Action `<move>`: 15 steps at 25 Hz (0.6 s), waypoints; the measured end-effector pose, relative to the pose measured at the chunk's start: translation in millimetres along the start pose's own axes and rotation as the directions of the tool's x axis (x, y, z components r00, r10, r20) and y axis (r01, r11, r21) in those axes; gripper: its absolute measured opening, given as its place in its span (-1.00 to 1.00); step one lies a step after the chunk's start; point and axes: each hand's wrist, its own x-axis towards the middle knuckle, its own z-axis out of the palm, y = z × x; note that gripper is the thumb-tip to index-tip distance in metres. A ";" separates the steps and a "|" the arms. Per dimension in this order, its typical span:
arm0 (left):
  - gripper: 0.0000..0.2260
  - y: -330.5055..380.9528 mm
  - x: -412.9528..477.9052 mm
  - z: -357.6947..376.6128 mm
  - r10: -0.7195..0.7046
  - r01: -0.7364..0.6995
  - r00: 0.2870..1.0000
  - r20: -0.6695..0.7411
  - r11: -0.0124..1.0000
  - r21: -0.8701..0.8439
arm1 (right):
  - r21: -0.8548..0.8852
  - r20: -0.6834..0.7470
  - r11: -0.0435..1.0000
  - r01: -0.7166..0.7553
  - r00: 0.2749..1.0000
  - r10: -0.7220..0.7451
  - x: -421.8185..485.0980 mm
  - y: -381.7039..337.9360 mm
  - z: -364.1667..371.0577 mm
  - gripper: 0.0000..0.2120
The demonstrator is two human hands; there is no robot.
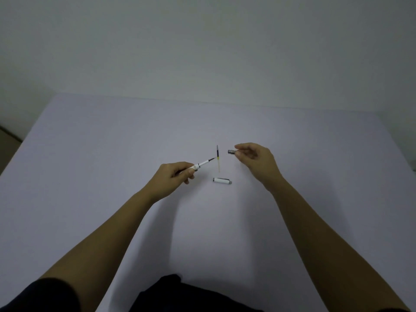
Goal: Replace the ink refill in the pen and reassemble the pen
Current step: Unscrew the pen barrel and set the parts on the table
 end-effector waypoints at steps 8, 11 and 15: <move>-0.79 -10.3 13.3 4.3 -0.072 0.068 0.996 -0.057 0.995 -0.073 | -0.335 -0.055 0.941 -0.051 0.998 0.034 -25.2 81.3 61.5 -0.89; -0.79 -11.0 18.0 4.5 -0.068 0.065 0.996 -0.053 0.996 -0.055 | -0.516 -0.078 0.852 -0.092 0.995 0.060 -30.4 96.7 75.5 -0.86; -0.81 -11.7 20.8 4.8 -0.059 0.056 0.997 -0.054 0.997 -0.044 | -0.632 -0.104 0.775 -0.008 0.992 -0.074 -27.9 106.8 83.8 -0.91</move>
